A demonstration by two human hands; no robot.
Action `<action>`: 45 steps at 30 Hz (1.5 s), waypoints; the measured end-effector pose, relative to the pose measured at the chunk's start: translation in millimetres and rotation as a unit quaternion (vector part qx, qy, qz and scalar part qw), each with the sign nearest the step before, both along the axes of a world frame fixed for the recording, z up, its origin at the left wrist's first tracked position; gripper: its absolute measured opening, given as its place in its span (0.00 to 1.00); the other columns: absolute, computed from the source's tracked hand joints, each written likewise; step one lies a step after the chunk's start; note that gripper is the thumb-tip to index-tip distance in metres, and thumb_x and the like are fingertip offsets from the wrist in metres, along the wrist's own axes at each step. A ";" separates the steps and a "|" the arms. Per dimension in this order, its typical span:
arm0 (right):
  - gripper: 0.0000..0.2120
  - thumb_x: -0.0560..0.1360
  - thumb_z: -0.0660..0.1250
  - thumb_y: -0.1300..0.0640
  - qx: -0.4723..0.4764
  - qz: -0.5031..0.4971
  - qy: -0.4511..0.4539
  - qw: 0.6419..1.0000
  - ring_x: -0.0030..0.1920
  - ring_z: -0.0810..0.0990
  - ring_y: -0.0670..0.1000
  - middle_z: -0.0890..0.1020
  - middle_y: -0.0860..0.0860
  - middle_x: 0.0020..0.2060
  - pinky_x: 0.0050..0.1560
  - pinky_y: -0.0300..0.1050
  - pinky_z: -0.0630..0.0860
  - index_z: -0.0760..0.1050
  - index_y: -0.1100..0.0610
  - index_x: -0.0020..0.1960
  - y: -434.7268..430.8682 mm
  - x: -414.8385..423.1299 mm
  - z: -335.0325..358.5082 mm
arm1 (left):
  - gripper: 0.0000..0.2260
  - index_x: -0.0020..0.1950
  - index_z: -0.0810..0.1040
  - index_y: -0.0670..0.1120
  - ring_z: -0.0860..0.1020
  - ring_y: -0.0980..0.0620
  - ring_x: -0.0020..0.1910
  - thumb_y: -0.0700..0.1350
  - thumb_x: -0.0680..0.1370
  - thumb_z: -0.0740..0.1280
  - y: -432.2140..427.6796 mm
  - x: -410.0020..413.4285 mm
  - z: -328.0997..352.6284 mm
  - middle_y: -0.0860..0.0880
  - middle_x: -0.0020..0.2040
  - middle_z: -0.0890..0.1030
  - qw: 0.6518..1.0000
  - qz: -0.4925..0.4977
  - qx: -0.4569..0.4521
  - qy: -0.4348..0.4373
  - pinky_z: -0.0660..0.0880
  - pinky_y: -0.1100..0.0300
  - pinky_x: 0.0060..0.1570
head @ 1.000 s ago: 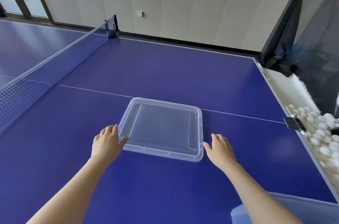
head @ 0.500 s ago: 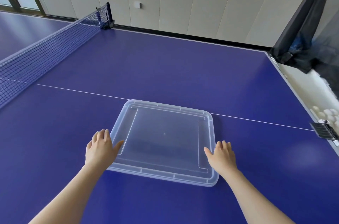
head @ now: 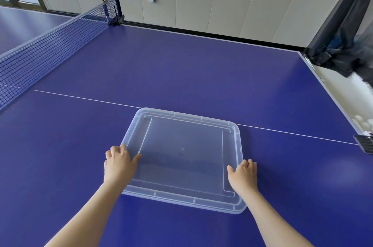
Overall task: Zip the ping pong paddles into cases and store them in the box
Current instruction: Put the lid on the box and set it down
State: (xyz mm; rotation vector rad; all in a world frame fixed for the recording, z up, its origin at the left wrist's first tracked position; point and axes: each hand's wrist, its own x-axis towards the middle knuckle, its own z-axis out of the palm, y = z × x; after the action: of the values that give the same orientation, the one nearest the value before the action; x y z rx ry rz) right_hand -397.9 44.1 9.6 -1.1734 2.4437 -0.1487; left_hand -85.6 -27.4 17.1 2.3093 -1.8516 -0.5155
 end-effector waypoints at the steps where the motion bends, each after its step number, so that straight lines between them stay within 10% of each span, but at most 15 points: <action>1: 0.30 0.81 0.56 0.49 -0.006 -0.008 -0.014 1.000 0.77 0.48 0.59 0.53 0.62 0.76 0.75 0.48 0.49 0.54 0.70 0.73 -0.9 0.9 0.0 | 0.23 0.65 0.68 0.39 0.66 0.39 0.62 0.55 0.79 0.62 0.0 -1.1 0.0 0.39 0.62 0.70 1.000 0.005 0.000 0.004 0.69 0.48 0.57; 6: 0.25 0.80 0.60 0.57 -0.068 -0.036 -0.035 0.996 0.72 0.60 0.60 0.63 0.62 0.70 0.70 0.49 0.60 0.58 0.70 0.70 0.5 2.4 8.0 | 0.27 0.71 0.63 0.39 0.65 0.38 0.63 0.53 0.79 0.64 3.3 0.3 3.1 0.39 0.64 0.69 0.999 0.031 -0.005 0.026 0.67 0.47 0.58; 12: 0.13 0.80 0.58 0.64 -0.116 -0.068 -0.045 0.990 0.54 0.75 0.64 0.69 0.62 0.62 0.41 0.46 0.66 0.63 0.67 0.63 5.1 -4.0 41.2 | 0.21 0.62 0.71 0.36 0.63 0.37 0.65 0.51 0.78 0.66 11.8 3.3 29.0 0.36 0.62 0.67 0.985 0.119 -0.017 0.126 0.67 0.44 0.59; 18: 0.08 0.79 0.58 0.65 -0.189 -0.065 -0.047 0.979 0.43 0.70 0.57 0.73 0.62 0.57 0.39 0.45 0.65 0.67 0.67 0.58 25.2 -21.3 84.1 | 0.16 0.64 0.75 0.38 0.69 0.37 0.61 0.45 0.80 0.63 22.5 13.2 69.1 0.35 0.62 0.71 0.972 0.122 -0.038 0.199 0.68 0.50 0.54; 32: 0.13 0.80 0.58 0.62 -0.239 -0.087 -0.046 0.966 0.54 0.74 0.59 0.75 0.61 0.59 0.44 0.45 0.67 0.68 0.66 0.63 154.5 -101.8 215.4 | 0.08 0.51 0.78 0.39 0.73 0.46 0.44 0.43 0.78 0.66 125.9 -54.6 198.8 0.46 0.43 0.78 0.957 0.039 -0.106 0.269 0.68 0.56 0.43; 37: 0.06 0.79 0.58 0.62 -0.260 -0.106 -0.055 0.958 0.45 0.71 0.57 0.73 0.55 0.44 0.40 0.46 0.65 0.69 0.62 0.54 225.7 -154.6 230.3 | 0.07 0.49 0.77 0.39 0.73 0.47 0.41 0.43 0.77 0.66 190.8 -102.1 226.3 0.50 0.37 0.75 0.950 0.007 -0.125 0.285 0.67 0.57 0.35; 45: 0.13 0.79 0.61 0.60 -0.255 -0.099 -0.060 0.960 0.50 0.75 0.60 0.77 0.62 0.55 0.46 0.48 0.68 0.70 0.66 0.60 361.8 -239.6 241.6 | 0.06 0.47 0.76 0.41 0.75 0.47 0.39 0.44 0.76 0.68 325.8 -188.6 233.8 0.49 0.39 0.77 0.942 0.012 -0.130 0.310 0.73 0.55 0.40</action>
State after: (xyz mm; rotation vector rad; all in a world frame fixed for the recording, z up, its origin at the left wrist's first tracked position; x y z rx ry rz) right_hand -637.5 405.9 251.2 -1.0645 2.4806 -0.9279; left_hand -274.2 298.4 250.9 1.7230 -1.4736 -0.8217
